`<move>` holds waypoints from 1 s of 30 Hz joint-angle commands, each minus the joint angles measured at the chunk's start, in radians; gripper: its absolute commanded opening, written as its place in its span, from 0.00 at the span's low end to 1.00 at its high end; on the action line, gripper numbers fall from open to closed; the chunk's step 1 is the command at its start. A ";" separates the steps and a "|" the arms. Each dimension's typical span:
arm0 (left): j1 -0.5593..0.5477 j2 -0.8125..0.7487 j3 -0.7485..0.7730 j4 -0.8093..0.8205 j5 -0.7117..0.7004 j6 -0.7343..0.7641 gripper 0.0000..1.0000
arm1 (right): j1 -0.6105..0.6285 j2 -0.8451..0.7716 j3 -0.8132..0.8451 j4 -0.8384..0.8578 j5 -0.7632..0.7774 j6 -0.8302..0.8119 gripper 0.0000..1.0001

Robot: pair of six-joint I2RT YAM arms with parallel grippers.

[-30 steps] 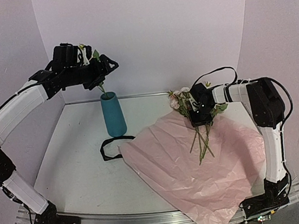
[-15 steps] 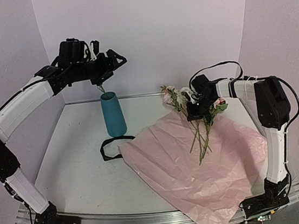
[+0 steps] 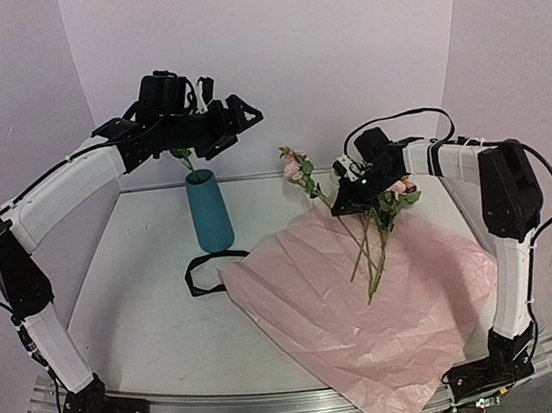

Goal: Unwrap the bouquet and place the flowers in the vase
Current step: Pick up the fake flower from the wrapping paper.

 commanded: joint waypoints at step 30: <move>-0.100 0.262 0.169 0.254 0.154 -0.239 0.90 | 0.013 -0.434 -0.155 0.270 -0.336 0.221 0.00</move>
